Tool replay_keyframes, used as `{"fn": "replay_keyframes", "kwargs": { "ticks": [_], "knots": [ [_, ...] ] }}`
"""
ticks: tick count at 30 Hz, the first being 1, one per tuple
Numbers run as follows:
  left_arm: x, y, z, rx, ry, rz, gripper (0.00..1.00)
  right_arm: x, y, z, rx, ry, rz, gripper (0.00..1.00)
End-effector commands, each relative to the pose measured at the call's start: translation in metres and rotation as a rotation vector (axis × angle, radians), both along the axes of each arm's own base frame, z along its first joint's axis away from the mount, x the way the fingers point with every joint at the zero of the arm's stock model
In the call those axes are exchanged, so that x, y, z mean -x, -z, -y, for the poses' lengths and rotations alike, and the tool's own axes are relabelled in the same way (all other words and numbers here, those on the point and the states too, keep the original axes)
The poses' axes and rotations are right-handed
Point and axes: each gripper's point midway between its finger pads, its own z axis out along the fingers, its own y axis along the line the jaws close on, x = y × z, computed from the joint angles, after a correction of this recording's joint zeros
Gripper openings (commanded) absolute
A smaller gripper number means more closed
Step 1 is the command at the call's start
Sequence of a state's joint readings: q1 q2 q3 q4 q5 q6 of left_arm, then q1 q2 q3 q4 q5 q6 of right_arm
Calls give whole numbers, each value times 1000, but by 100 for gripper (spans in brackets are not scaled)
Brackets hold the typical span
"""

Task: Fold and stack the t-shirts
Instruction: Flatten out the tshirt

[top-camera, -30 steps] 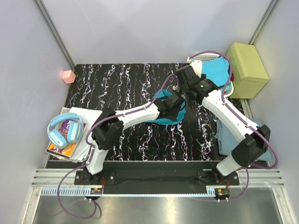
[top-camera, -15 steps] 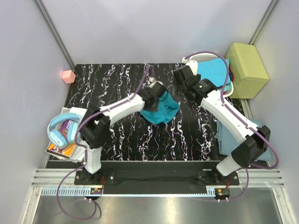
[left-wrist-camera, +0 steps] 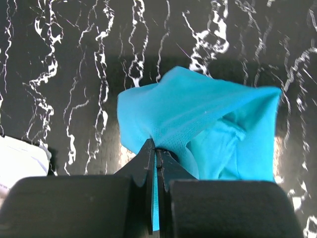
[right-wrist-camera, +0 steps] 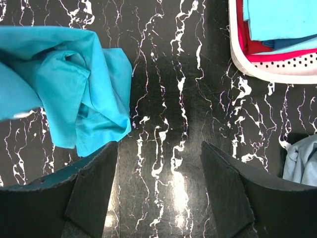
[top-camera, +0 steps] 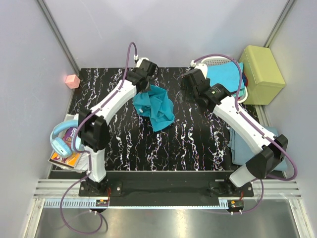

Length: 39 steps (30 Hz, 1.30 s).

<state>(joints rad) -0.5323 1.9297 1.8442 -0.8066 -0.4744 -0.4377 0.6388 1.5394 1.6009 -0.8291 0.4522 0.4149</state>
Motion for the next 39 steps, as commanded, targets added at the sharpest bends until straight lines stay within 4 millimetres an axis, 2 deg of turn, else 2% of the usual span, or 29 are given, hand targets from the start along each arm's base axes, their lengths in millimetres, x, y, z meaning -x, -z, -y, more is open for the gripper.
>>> {"fn": "replay_keyframes", "kwargs": {
  "ticks": [1,2,3,4,5,6,8,9,11,12,14,15,17,18,19,20,22,23,25,29,31,33,39],
  "knots": [
    [-29,27,-18,-27,-32,-56,0,0,-16,-1,-28,-10,39,75],
    [-35,26,-19,-22,-34,-57,0,1,-15,-1,-30,-11,36,75],
    [-38,39,-20,-29,-38,-82,4,1,-14,-1,-30,-12,34,75],
    [-42,42,-24,-23,-41,-92,11,1,-13,-1,-29,-13,31,75],
    [-43,44,-25,-25,-42,-97,20,1,-12,-2,-32,-16,29,75],
    [-43,43,-28,-27,-54,-95,46,1,-12,-3,-33,-19,28,75],
    [-38,41,-34,-41,-81,-89,61,2,-10,-5,-35,-27,19,75],
    [-34,28,-37,-26,-96,-64,66,1,-10,-5,-40,-26,20,75],
    [-26,25,-44,-42,-119,-53,74,1,-8,-8,-46,-34,14,75],
    [-21,10,-47,-31,-126,-22,75,1,-6,-9,-47,-36,11,75],
    [-12,7,-51,-30,-130,-15,76,0,-3,-12,-54,-42,3,75],
    [-6,-6,-51,-9,-133,10,76,-1,-3,-14,-57,-45,1,75],
    [7,-2,-49,5,-119,-4,76,-2,1,-17,-60,-48,-8,75],
    [14,-10,-47,21,-117,12,76,-3,2,-18,-66,-49,-10,75],
    [22,-9,-39,19,-100,10,75,-4,3,-19,-64,-49,-13,75],
    [31,-1,-37,13,-90,-10,75,-4,6,-21,-67,-52,-21,75],
    [47,-3,-23,12,-58,0,75,-6,6,-22,-71,-52,-21,75],
    [56,7,-20,-4,-45,-18,75,-6,8,-24,-70,-54,-25,75],
    [72,13,-7,4,-14,-29,75,-7,8,-24,-71,-53,-25,75],
    [95,51,3,5,27,-91,73,-10,8,-24,-63,-49,-22,75],
    [97,65,0,-20,22,-118,72,-10,10,-24,-61,-49,-24,75],
    [95,71,-2,-48,25,-123,72,-9,10,-24,-61,-46,-24,75],
    [77,79,-8,-58,13,-118,69,-8,9,-21,-54,-45,-21,75]
  ]
}}
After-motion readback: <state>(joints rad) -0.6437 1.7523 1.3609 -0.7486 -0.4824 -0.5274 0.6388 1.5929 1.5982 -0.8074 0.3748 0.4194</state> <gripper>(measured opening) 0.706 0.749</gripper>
